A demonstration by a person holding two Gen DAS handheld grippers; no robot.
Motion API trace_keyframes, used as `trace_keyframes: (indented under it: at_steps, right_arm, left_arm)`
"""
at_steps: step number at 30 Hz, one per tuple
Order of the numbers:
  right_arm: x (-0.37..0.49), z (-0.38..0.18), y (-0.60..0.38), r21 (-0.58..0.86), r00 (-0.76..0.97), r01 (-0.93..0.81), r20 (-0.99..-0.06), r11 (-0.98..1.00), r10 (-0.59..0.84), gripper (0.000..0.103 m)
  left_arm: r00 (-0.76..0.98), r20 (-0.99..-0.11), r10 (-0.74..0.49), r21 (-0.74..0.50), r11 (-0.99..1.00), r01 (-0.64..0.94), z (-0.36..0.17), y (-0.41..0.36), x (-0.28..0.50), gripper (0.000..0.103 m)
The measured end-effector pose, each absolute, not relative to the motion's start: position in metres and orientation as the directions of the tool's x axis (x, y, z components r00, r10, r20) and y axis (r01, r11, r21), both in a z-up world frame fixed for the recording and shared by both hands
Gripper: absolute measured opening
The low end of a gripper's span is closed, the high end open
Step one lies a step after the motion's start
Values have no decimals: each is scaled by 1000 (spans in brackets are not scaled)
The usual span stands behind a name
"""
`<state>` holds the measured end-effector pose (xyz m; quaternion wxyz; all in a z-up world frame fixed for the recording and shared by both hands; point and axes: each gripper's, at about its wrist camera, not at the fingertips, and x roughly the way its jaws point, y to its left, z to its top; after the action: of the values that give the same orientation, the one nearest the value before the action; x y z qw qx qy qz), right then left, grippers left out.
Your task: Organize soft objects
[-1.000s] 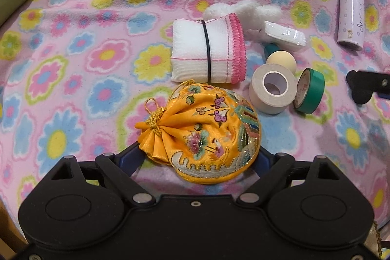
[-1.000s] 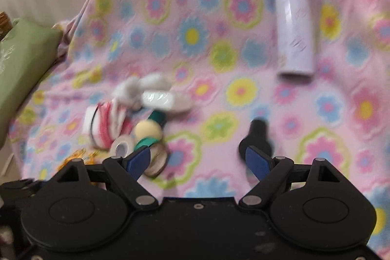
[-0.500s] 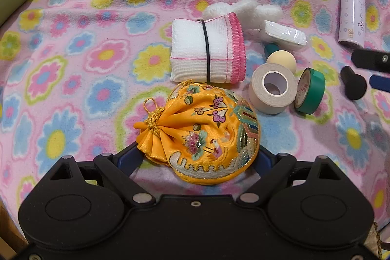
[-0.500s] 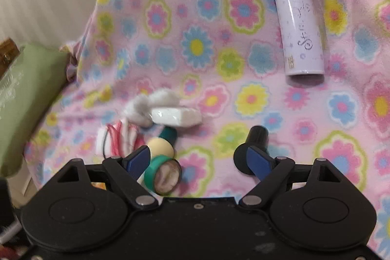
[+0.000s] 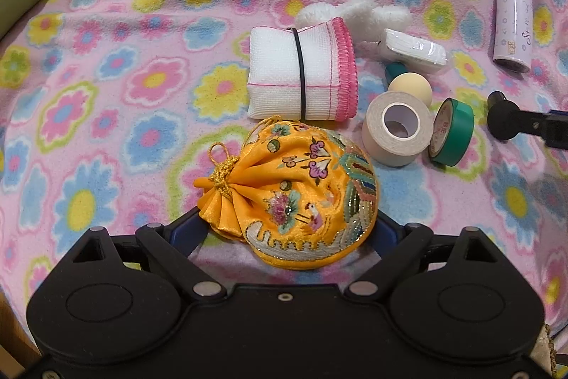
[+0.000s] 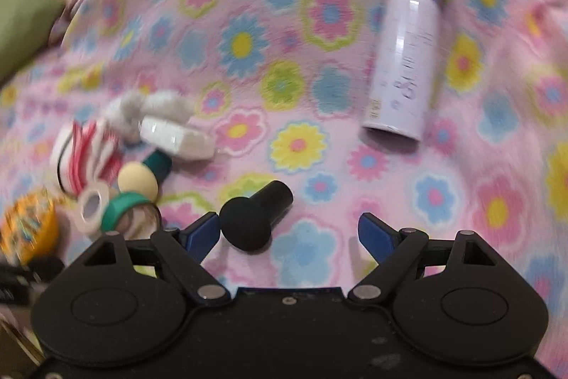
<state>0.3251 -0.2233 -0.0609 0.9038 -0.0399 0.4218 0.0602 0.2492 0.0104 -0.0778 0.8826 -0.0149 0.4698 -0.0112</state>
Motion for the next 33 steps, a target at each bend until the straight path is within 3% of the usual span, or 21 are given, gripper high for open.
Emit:
trace_keyframes:
  at_steps: [12, 17, 33]
  right_arm:
    - [349, -71, -206, -76, 624, -275, -772, 958, 118, 79]
    - [355, -77, -204, 6, 600, -279, -779, 960, 179, 57]
    - [309, -60, -226, 83, 622, -60, -776, 995, 102, 57]
  left_arm:
    - [557, -830, -40, -42, 999, 9, -78, 10, 250, 92]
    - [559, -828, -46, -47, 999, 12, -79, 10, 251, 95]
    - [583, -809, -77, -106, 994, -16, -71, 19, 259, 95]
